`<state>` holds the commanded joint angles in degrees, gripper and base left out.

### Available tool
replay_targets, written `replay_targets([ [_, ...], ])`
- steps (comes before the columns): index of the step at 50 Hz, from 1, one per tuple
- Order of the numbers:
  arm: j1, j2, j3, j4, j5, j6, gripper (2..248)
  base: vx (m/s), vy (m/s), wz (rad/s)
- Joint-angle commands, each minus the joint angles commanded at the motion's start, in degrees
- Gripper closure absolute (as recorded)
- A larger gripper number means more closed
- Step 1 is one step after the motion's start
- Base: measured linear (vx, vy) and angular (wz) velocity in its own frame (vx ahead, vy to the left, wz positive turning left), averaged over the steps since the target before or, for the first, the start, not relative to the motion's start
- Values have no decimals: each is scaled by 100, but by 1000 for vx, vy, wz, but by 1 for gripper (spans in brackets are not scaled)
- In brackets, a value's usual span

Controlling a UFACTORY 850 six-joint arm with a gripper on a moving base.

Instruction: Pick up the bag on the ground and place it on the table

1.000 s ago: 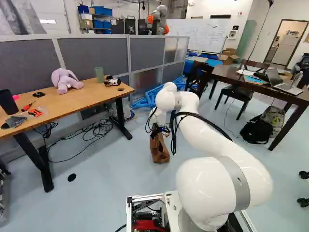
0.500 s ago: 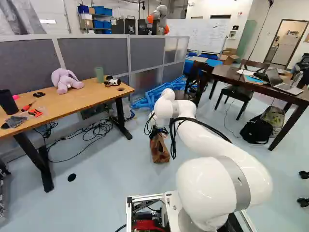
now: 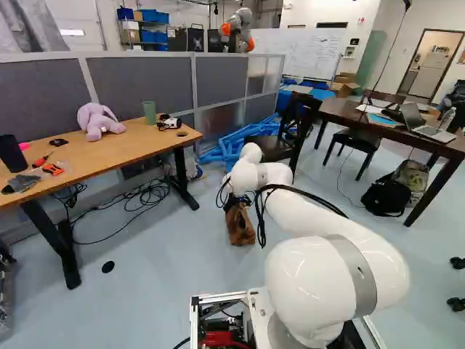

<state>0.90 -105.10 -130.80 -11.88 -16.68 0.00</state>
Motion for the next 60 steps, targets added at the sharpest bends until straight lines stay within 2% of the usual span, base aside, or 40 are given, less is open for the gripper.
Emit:
replay_targets([
  [13,0,-258,-293,0,0,0,3,0,0,0],
  [14,0,-264,-299,0,0,0,35,0,0,0],
  [18,0,-277,-314,0,0,0,35,0,0,0],
  [19,0,-279,-316,0,0,0,73,0,0,0],
  [23,0,-283,-321,0,0,0,73,0,0,0],
  [24,0,-284,-322,0,0,0,111,0,0,0],
  [28,0,-284,-322,0,0,0,111,0,0,0],
  [29,0,-284,-322,0,0,0,149,0,0,0],
  [34,0,-284,-322,0,0,0,149,0,0,0],
  [35,0,-278,-316,0,0,0,187,0,0,0],
  [39,0,-222,-251,0,0,0,187,0,0,0],
  [40,0,-203,-230,0,0,0,223,0,0,0],
  [60,0,279,309,0,0,0,229,0,0,0],
])
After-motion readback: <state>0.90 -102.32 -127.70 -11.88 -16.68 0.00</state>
